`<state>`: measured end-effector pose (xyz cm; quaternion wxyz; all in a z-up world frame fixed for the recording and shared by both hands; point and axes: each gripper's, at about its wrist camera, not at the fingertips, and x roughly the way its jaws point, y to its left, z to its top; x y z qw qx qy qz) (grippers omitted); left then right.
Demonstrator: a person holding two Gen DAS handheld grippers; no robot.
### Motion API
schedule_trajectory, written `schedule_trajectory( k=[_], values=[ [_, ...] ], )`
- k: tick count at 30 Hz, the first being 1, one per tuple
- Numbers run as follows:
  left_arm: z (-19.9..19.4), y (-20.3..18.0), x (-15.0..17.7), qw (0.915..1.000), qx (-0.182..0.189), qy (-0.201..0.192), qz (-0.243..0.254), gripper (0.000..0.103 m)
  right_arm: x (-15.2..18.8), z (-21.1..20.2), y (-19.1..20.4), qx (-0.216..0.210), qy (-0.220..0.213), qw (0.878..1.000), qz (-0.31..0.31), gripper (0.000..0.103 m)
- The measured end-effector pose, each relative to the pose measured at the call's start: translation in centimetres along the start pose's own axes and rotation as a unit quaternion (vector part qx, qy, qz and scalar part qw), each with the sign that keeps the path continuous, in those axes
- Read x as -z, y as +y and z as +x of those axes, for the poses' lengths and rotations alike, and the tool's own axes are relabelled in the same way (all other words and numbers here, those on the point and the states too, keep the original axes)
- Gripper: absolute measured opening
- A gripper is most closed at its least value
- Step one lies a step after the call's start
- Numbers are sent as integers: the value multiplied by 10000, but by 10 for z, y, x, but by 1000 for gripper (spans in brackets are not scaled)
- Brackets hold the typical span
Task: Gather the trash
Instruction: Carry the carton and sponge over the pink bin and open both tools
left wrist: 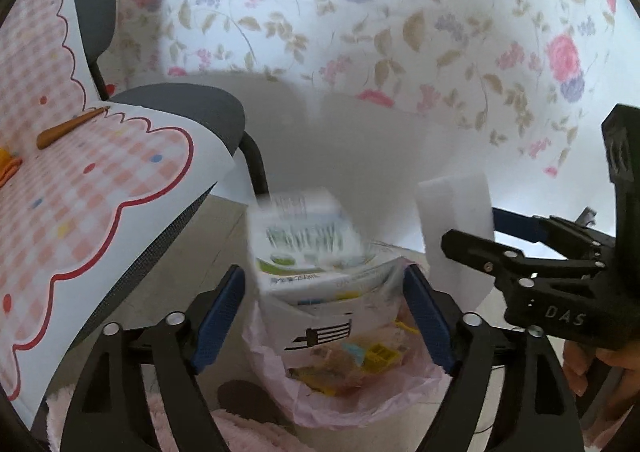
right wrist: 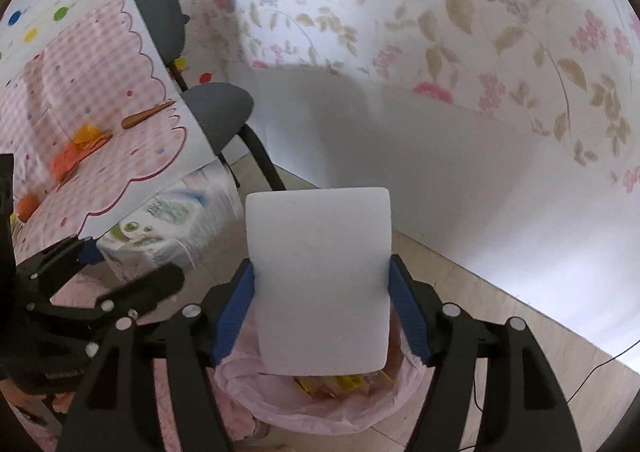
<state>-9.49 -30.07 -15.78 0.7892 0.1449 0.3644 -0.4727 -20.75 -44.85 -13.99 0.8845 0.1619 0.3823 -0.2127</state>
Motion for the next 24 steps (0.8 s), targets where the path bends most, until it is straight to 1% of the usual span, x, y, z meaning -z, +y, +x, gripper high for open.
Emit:
schedule_trajectory(
  k=[1, 3, 6, 9, 13, 17, 18, 19, 24],
  values=[
    [1, 0, 0, 10000, -12, 13, 7, 86, 1, 1, -3, 0, 7, 10000, 46, 71],
    [0, 2, 1, 10000, -31, 39, -27, 86, 2, 1, -7, -12, 21, 9999, 130, 71],
    [-11, 10, 1, 9998, -100, -46, -163, 86, 2, -1, -9, 7, 8, 9999, 141, 71],
    [-32, 28, 3, 9983, -301, -256, -434, 86, -1, -5, -7, 35, -38, 9999, 120, 71],
    [-55, 52, 8, 9947, -596, -406, -737, 86, -10, -9, 1, -16, -113, 9999, 71, 71],
    [-83, 76, 12, 9892, -840, -619, -1029, 86, -21, -17, 21, -140, -238, 9996, -99, 71],
    [-88, 79, 13, 9881, -903, -652, -1056, 86, -24, -19, 28, -208, -284, 9993, -156, 71],
    [-96, 85, 14, 9862, -1042, -696, -1084, 86, -27, -22, 35, -266, -323, 9989, -198, 71],
    [-127, 108, 17, 9781, -1404, -862, -1271, 86, -45, -28, 78, -680, -459, 9951, -549, 71]
  ],
)
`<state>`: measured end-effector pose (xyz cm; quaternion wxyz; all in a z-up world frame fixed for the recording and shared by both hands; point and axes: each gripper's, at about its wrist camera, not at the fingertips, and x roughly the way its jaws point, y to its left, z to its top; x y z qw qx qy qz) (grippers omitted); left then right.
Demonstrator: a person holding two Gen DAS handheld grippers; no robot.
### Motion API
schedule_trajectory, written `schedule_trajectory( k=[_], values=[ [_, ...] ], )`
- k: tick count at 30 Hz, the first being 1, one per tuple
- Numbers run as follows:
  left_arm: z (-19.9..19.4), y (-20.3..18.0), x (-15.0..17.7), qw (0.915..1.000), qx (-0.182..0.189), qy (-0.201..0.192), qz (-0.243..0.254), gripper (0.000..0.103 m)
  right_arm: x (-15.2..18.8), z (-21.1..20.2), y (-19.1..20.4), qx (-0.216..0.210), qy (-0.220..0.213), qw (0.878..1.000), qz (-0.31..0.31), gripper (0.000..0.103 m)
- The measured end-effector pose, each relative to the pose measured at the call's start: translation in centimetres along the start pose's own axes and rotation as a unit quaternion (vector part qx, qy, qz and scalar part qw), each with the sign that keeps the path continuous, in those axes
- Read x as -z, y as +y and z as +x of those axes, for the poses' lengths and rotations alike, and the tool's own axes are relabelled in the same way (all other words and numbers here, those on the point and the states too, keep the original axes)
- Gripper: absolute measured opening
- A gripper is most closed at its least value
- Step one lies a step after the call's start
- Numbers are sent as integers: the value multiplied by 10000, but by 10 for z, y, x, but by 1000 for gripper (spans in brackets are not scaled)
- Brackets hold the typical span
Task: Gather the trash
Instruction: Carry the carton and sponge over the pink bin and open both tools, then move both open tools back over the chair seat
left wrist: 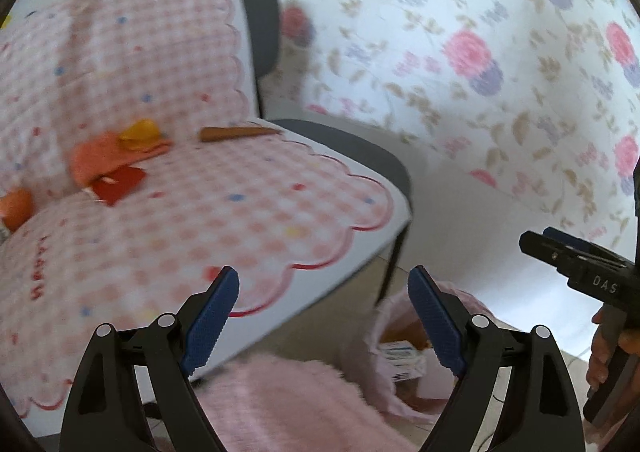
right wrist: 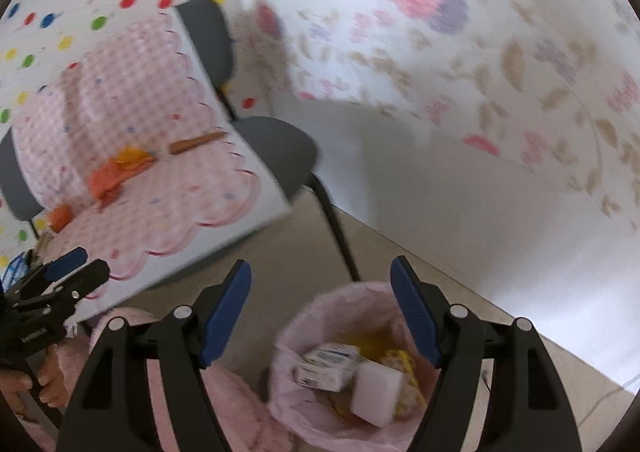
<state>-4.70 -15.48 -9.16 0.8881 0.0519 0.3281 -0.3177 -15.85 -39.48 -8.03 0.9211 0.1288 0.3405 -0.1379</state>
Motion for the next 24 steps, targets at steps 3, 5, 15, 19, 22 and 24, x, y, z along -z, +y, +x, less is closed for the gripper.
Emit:
schedule_trajectory(
  k=[3, 5, 15, 19, 22, 24],
  values=[
    [-11, 24, -4, 9994, -253, -63, -215, 86, -14, 8, 27, -244, -26, 9994, -256, 71],
    [-16, 39, -5, 9985, -429, -103, -323, 86, -25, 17, 47, -408, 12, 9982, -450, 71],
    [-40, 134, -18, 9833, -1575, -165, -902, 86, -72, 65, 133, -998, 157, 9885, -1125, 71],
    [-48, 169, -29, 9758, -1903, -186, -1066, 86, -88, 85, 163, -1193, 182, 9847, -1255, 71],
    [-49, 190, -38, 9715, -2046, -191, -1185, 86, -99, 101, 182, -1286, 195, 9820, -1368, 71],
    [-47, 203, -43, 9691, -2117, -195, -1250, 86, -106, 114, 198, -1359, 203, 9796, -1467, 65]
  ],
)
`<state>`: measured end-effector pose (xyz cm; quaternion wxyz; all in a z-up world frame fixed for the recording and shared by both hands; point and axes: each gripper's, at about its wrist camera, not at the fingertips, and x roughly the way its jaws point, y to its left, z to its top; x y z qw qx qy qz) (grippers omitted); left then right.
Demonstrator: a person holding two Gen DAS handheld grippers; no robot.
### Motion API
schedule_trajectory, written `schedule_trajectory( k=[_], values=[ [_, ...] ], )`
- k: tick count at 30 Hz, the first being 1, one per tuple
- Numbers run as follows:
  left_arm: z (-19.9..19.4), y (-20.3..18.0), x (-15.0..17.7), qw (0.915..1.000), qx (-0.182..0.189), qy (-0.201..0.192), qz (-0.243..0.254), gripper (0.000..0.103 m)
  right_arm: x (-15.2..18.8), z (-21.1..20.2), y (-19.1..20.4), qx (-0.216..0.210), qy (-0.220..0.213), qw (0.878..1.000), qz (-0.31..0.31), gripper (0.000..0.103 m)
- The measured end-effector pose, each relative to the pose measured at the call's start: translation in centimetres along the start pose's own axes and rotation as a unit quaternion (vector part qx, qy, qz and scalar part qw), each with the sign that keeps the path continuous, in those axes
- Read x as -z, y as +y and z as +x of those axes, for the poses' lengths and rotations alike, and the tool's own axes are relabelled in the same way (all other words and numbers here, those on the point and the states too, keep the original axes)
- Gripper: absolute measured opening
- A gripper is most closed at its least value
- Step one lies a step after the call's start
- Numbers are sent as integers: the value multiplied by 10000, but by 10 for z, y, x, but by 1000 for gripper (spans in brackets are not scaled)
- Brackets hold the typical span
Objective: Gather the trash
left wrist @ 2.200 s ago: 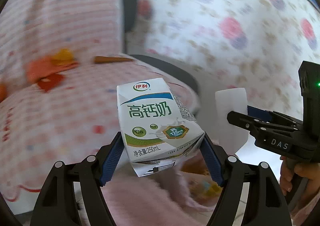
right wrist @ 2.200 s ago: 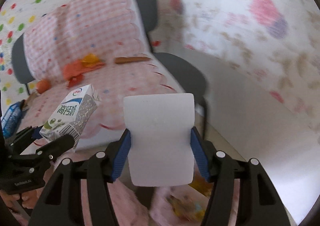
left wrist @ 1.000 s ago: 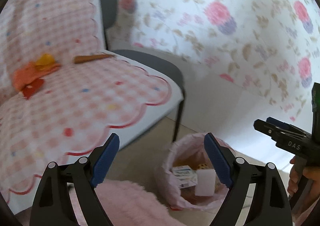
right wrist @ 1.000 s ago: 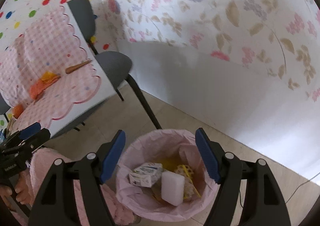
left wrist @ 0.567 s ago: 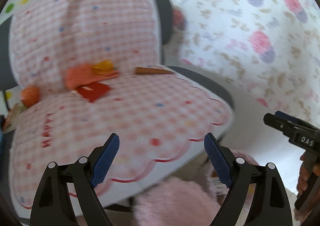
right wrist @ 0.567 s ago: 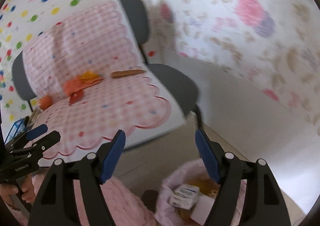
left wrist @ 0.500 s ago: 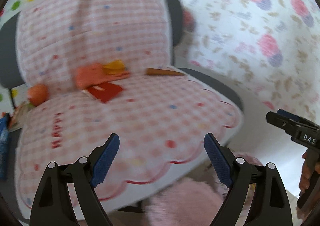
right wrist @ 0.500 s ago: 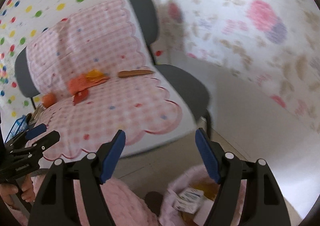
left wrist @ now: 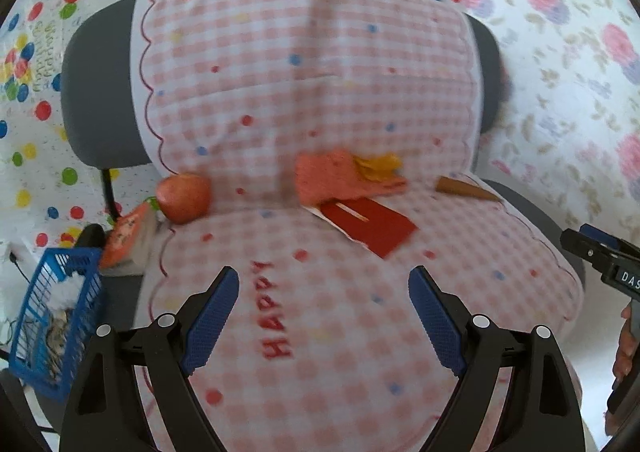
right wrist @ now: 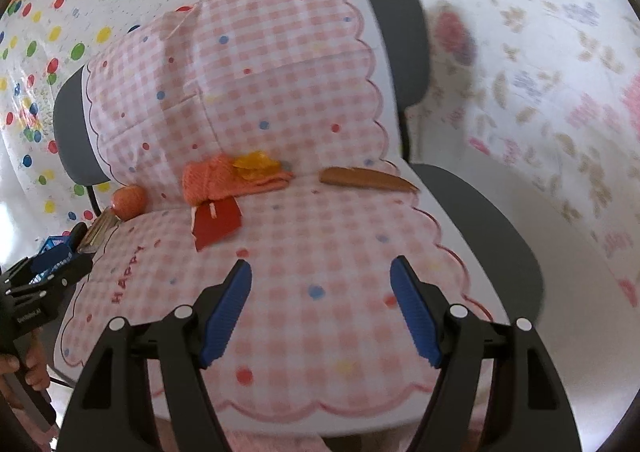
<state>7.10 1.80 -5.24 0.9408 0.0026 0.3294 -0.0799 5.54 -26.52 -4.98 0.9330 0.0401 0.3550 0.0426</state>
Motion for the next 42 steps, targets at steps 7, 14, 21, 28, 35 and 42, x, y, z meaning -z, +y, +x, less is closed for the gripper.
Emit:
schedule_trajectory(
  k=[7, 14, 21, 28, 35, 42],
  values=[
    [59, 31, -27, 9993, -270, 218, -167, 86, -29, 61, 22, -245, 159, 9991, -314, 46],
    [108, 36, -43, 9985, -291, 411, -226, 86, -59, 126, 39, -451, 331, 9971, -520, 46],
    [131, 26, -50, 9989, -185, 423, -106, 86, -76, 169, -11, 219, 423, 9978, -455, 64],
    [158, 15, -59, 9981, -206, 550, -168, 86, -91, 209, -67, 393, 771, 9960, -213, 67],
    [166, 4, -65, 9980, -251, 579, -8, 86, -96, 242, -90, -375, 1198, 9915, 335, 75],
    [154, 6, -62, 9980, -274, 565, 86, 86, -63, 210, -58, -1325, 1660, 9772, -19, 75]
  ],
)
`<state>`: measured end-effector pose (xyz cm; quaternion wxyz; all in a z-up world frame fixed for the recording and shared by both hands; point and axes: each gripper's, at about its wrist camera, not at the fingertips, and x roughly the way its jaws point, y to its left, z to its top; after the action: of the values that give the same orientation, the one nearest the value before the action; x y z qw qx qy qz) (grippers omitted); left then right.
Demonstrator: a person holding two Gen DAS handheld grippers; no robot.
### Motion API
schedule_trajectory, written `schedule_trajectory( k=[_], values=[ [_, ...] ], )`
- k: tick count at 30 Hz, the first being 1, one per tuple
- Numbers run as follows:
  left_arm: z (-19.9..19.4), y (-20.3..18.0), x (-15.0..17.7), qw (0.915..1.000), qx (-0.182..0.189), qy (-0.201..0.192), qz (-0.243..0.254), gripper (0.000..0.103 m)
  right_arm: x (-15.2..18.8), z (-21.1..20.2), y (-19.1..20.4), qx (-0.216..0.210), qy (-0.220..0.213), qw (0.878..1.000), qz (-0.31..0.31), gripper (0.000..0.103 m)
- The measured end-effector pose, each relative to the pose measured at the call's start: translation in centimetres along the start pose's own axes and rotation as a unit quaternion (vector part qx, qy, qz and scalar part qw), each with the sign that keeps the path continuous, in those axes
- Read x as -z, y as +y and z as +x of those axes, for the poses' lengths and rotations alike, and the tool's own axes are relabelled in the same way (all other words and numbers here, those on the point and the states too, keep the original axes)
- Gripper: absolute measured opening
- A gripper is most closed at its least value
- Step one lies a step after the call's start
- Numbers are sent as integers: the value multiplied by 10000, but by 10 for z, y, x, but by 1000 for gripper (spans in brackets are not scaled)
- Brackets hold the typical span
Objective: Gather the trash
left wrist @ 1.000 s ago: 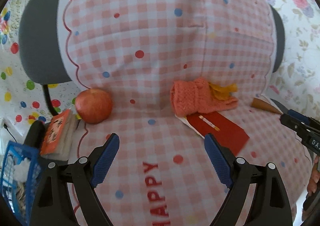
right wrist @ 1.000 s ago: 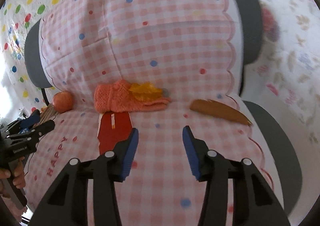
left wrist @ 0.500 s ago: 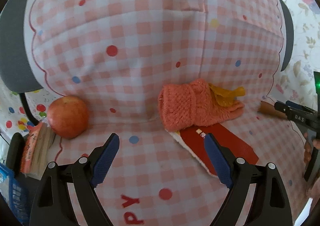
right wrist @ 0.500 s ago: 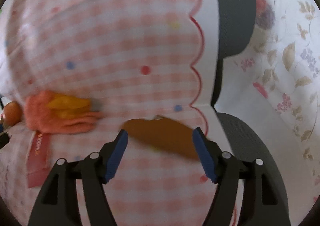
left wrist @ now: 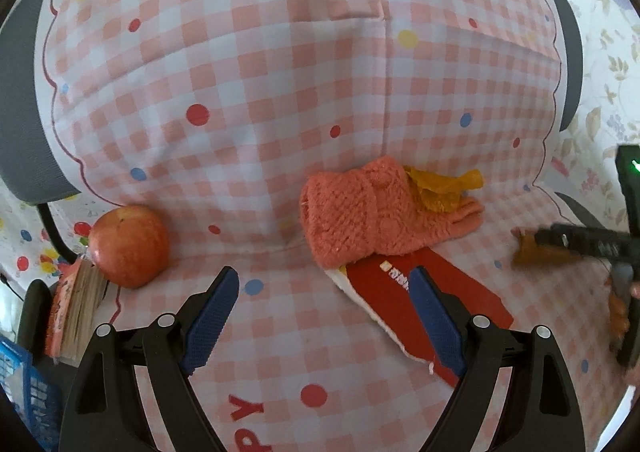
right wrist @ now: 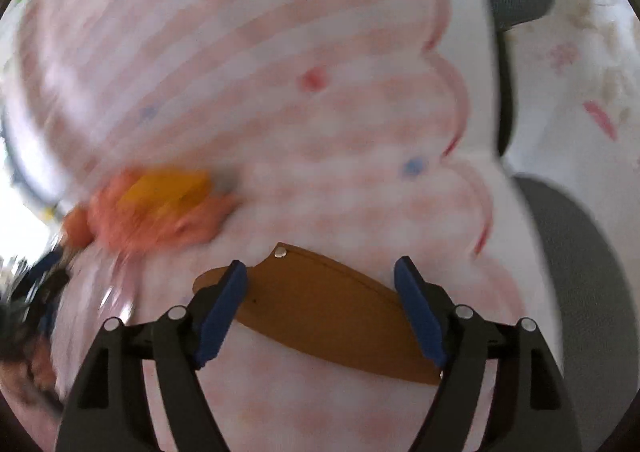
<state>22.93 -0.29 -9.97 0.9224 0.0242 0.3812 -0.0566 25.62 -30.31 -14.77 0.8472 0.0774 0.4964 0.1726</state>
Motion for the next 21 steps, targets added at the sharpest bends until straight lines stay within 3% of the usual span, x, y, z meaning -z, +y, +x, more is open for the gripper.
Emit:
schedule_trajectory(
  k=[7, 12, 17, 21],
  values=[
    [-19, 6, 14, 10000, -5, -18, 46, 86, 43, -26, 42, -381, 384, 9981, -297, 78],
    [-25, 10, 22, 9999, -100, -11, -13, 86, 41, -44, 55, 383, -213, 9965, -715, 78],
    [-25, 16, 22, 9997, -178, 3, -153, 86, 20, -30, 73, 731, -561, 9904, -1029, 55],
    [-22, 23, 20, 9997, -173, -28, -185, 86, -7, -4, 106, 911, -712, 9806, -1584, 51]
  ],
)
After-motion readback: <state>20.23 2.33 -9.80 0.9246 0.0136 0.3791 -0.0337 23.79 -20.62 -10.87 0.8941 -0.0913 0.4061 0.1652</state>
